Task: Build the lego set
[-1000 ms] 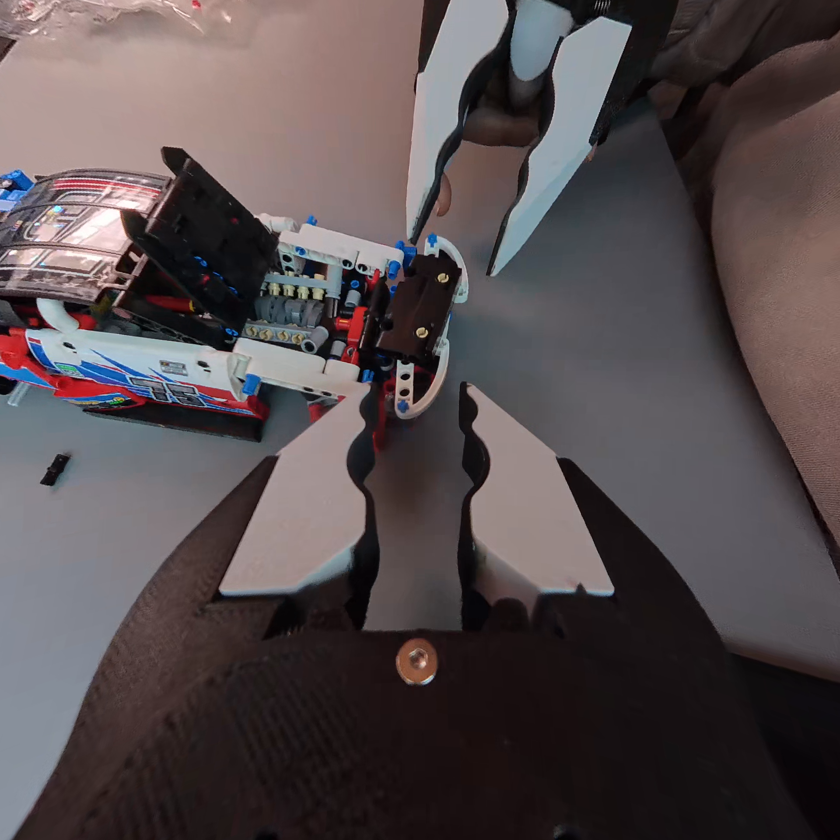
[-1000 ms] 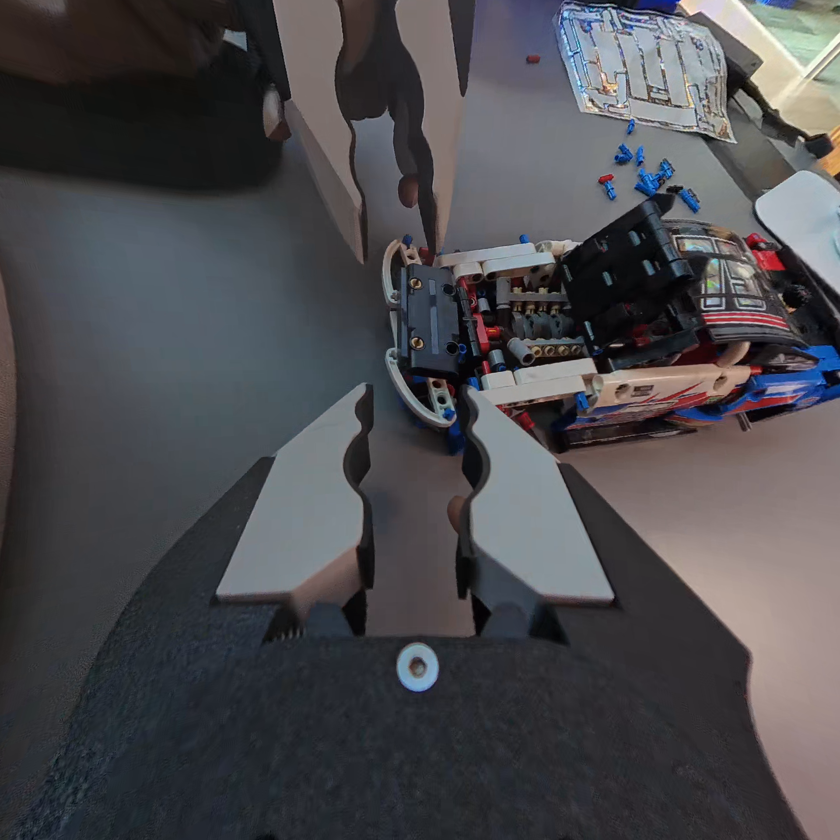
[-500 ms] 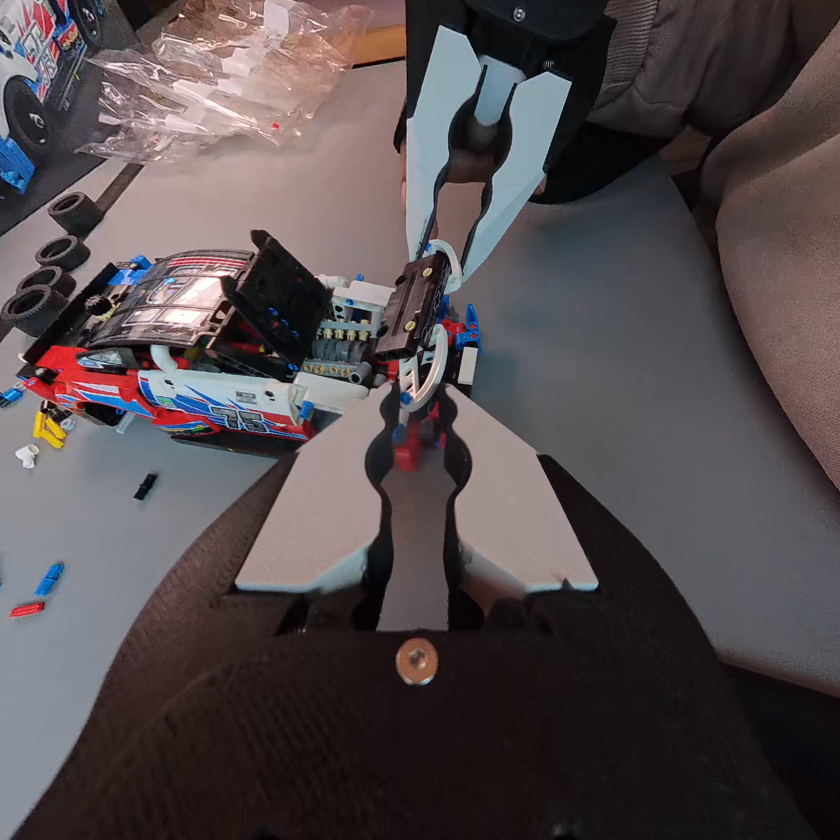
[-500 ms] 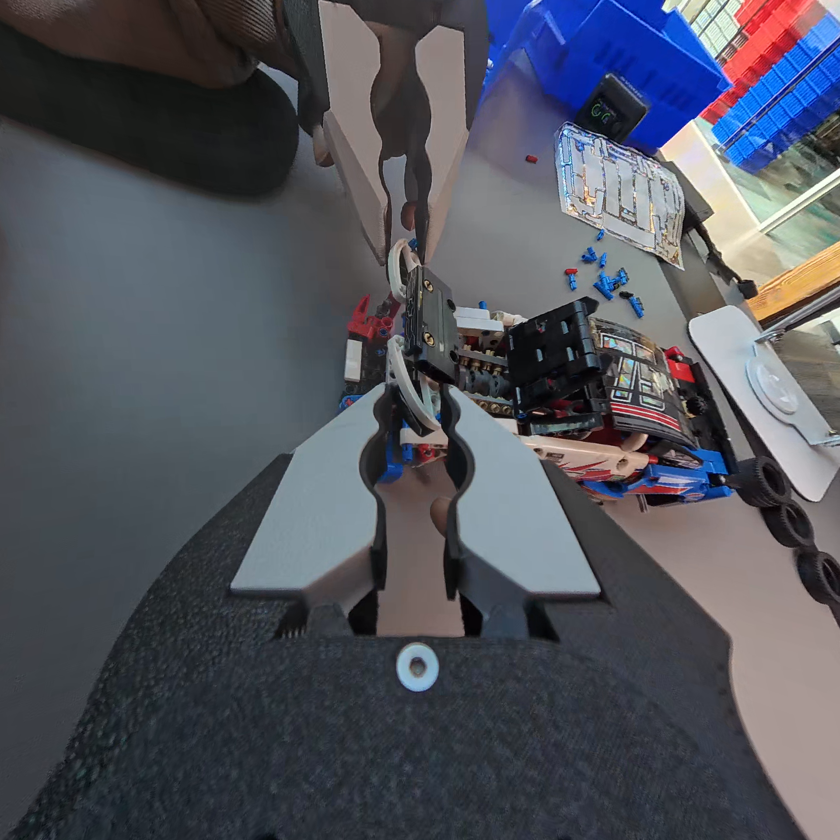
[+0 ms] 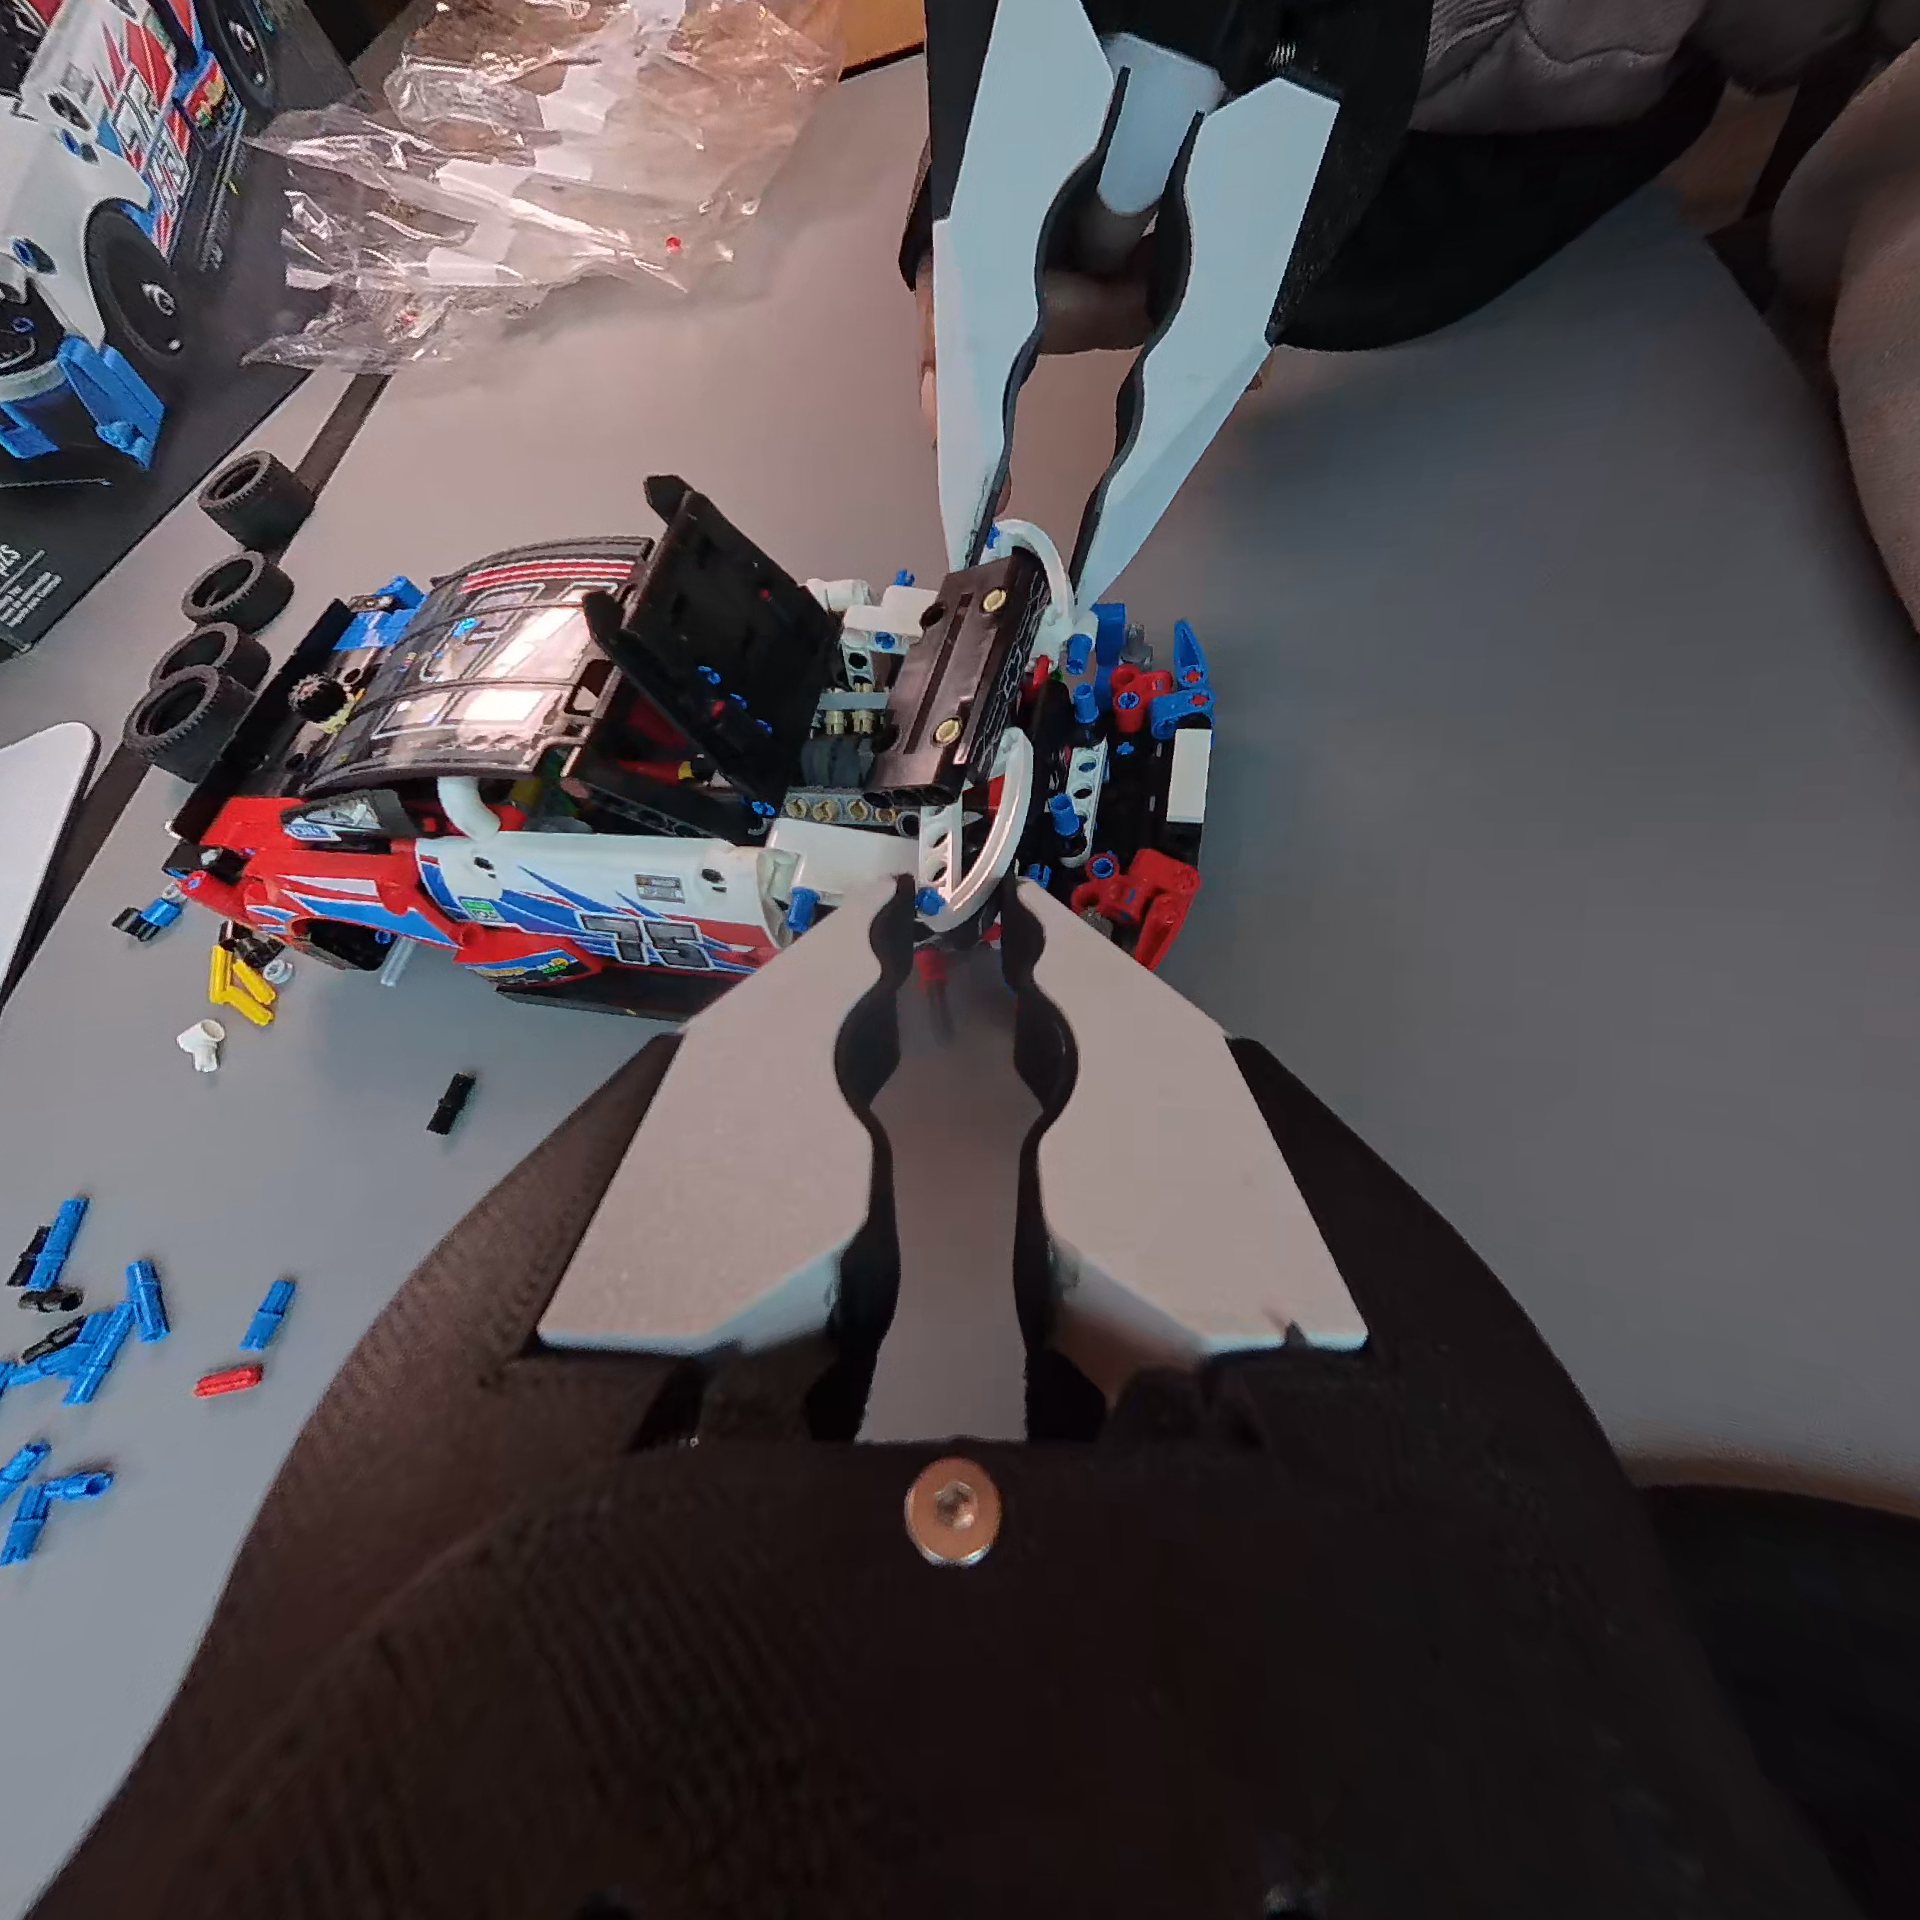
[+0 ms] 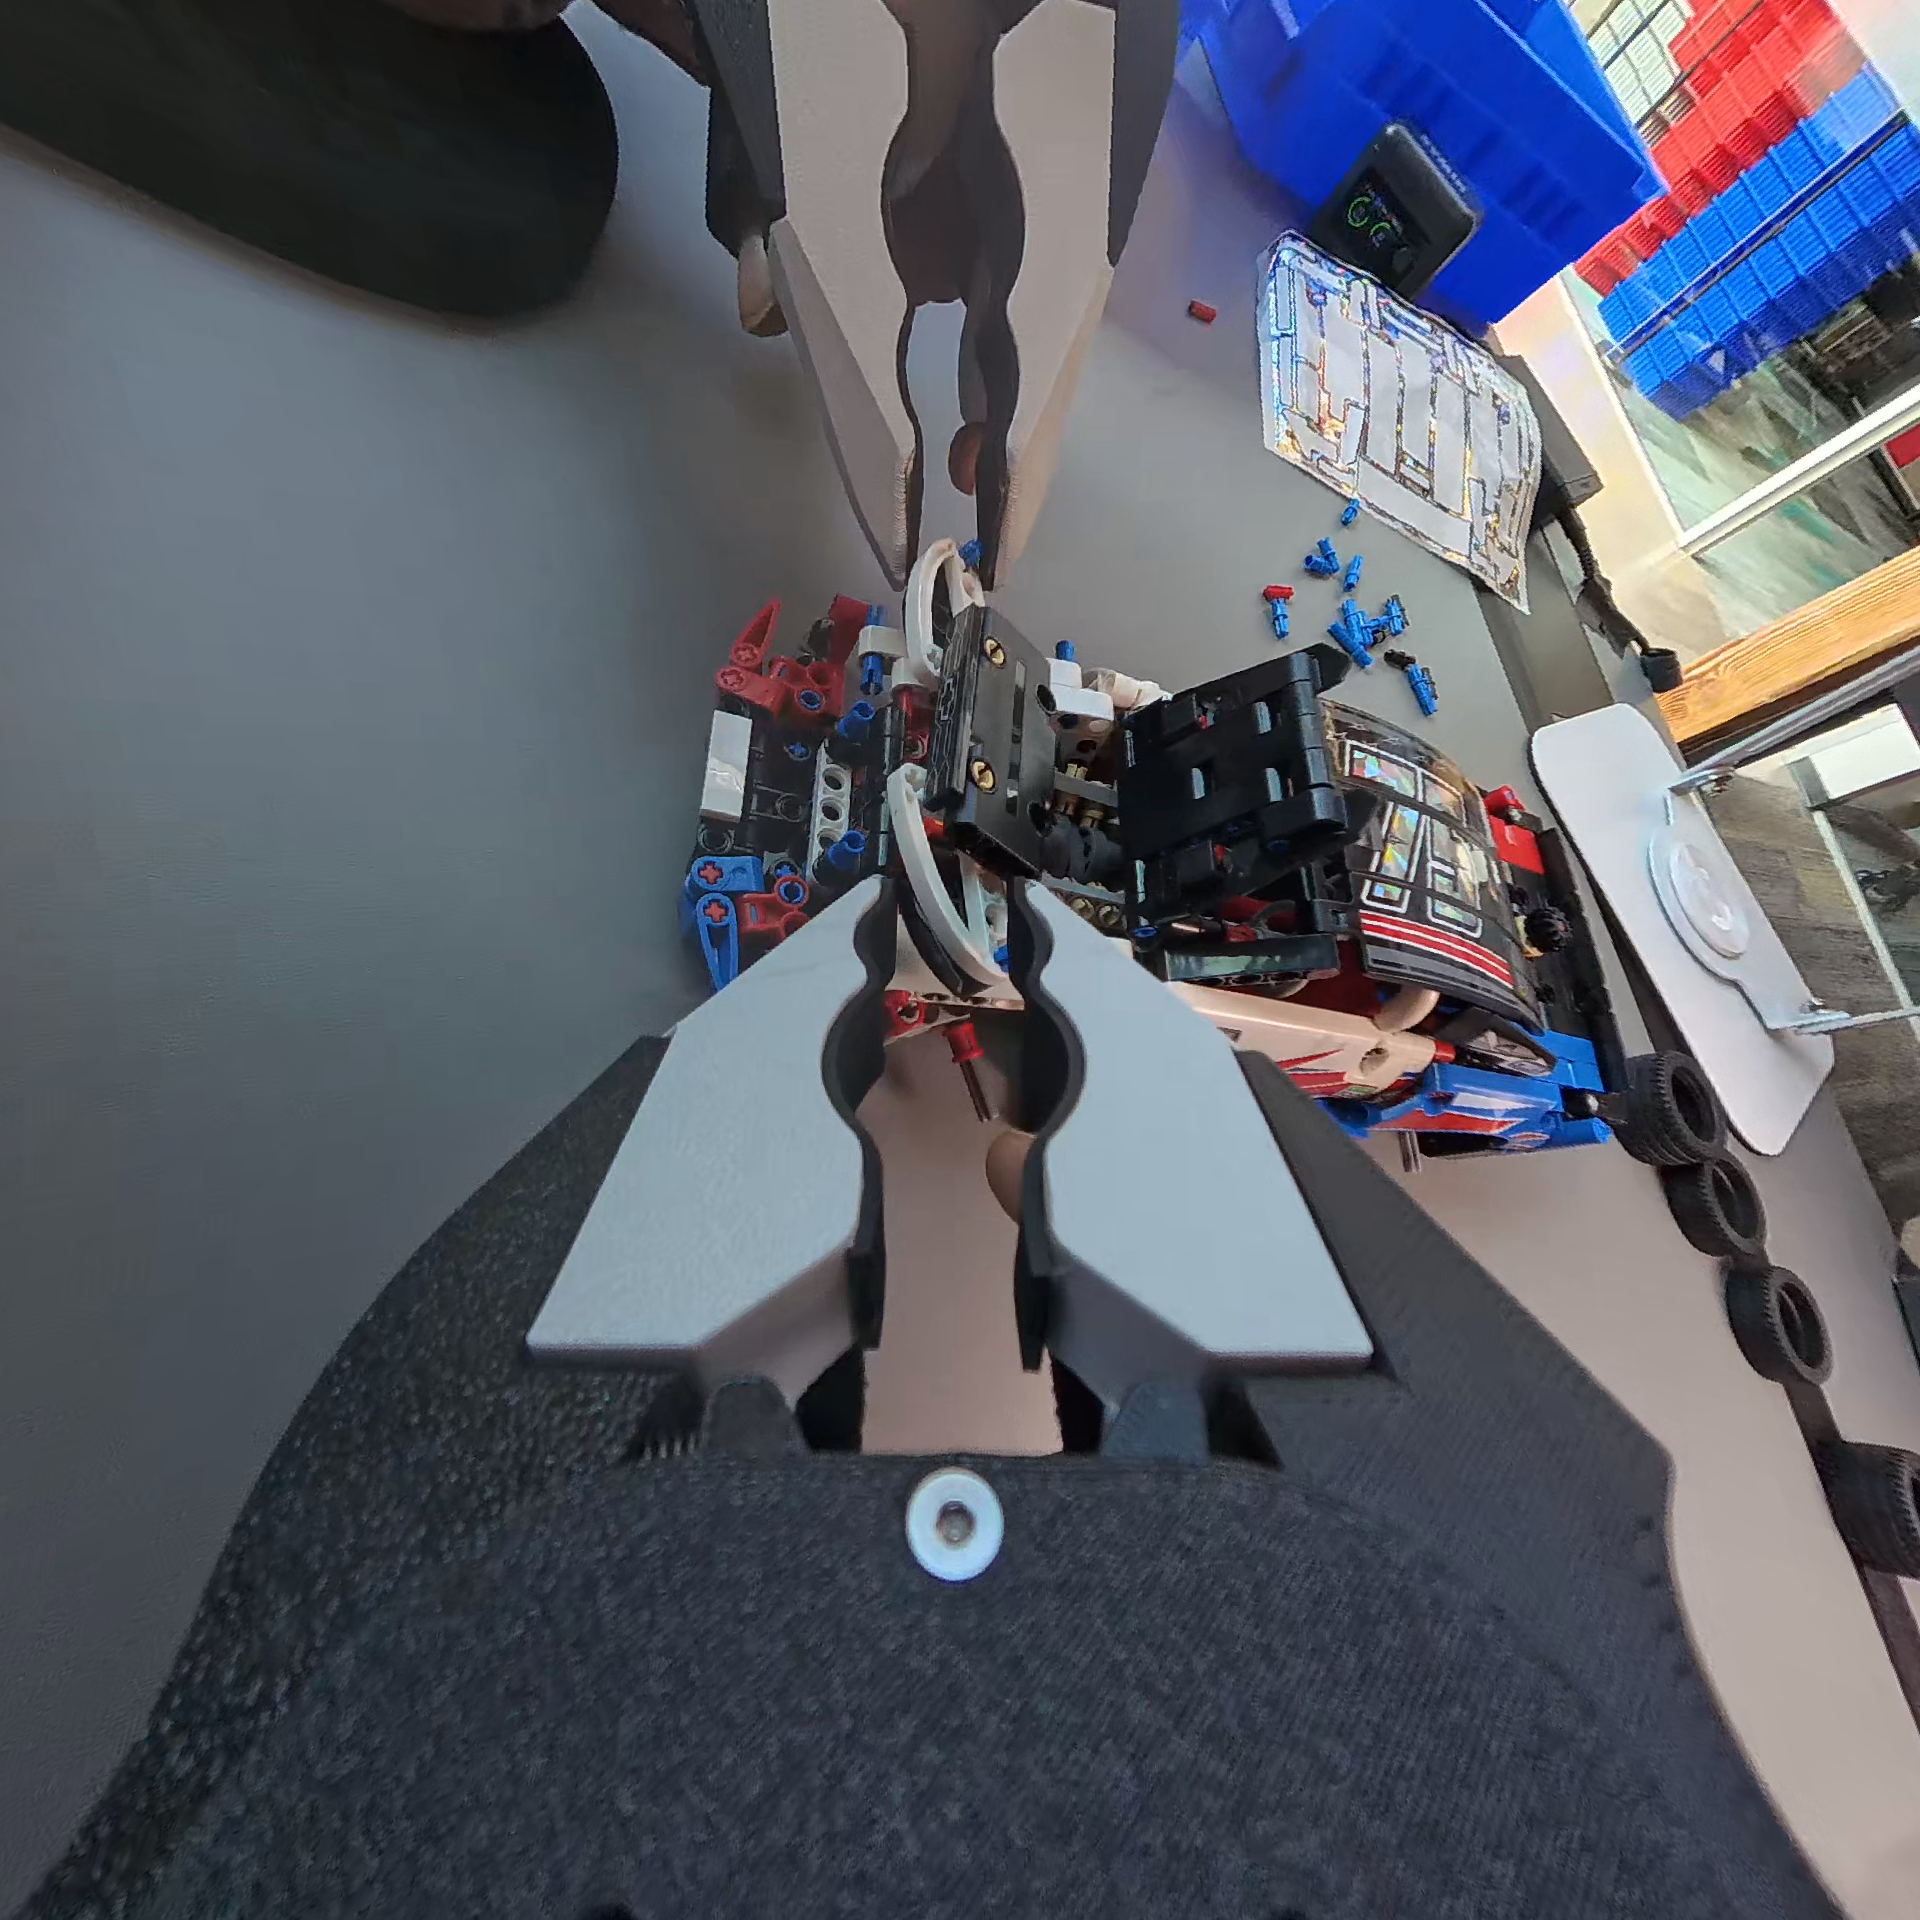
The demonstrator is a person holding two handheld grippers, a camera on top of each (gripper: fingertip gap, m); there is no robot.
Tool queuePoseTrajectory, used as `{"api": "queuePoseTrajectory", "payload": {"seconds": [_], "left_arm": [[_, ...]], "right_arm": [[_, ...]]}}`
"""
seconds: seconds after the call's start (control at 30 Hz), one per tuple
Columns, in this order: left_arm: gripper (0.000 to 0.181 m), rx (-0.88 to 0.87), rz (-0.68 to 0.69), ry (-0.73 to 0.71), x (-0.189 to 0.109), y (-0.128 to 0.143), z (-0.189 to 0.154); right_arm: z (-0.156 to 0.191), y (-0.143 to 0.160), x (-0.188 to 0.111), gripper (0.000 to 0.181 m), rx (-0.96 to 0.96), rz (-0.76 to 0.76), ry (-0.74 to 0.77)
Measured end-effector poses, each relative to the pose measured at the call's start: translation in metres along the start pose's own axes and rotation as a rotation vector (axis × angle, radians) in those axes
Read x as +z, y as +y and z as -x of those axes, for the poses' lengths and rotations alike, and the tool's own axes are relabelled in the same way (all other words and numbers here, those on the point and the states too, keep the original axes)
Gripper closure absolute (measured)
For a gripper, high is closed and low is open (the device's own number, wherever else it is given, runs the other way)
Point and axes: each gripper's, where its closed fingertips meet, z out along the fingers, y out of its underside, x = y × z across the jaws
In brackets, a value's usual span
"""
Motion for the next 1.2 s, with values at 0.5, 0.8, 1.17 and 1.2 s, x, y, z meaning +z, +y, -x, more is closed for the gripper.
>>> {"api": "queuePoseTrajectory", "payload": {"seconds": [0.5,0.8,1.17,1.2], "left_arm": [[0.163,-0.081,-0.004,0.039,-0.002,0.007,-0.006],[0.163,-0.160,-0.052,0.083,-0.008,0.007,-0.011],[0.139,-0.135,-0.084,0.124,-0.005,-0.002,-0.022],[0.139,-0.112,-0.082,0.127,-0.003,-0.004,-0.024]], "right_arm": [[0.010,0.008,-0.002,0.155,0.041,0.008,-0.050],[0.014,0.003,-0.014,0.155,0.169,-0.041,-0.085],[0.025,0.006,0.000,0.158,0.088,0.001,-0.150],[0.026,0.007,0.000,0.161,0.084,0.002,-0.172]]}}
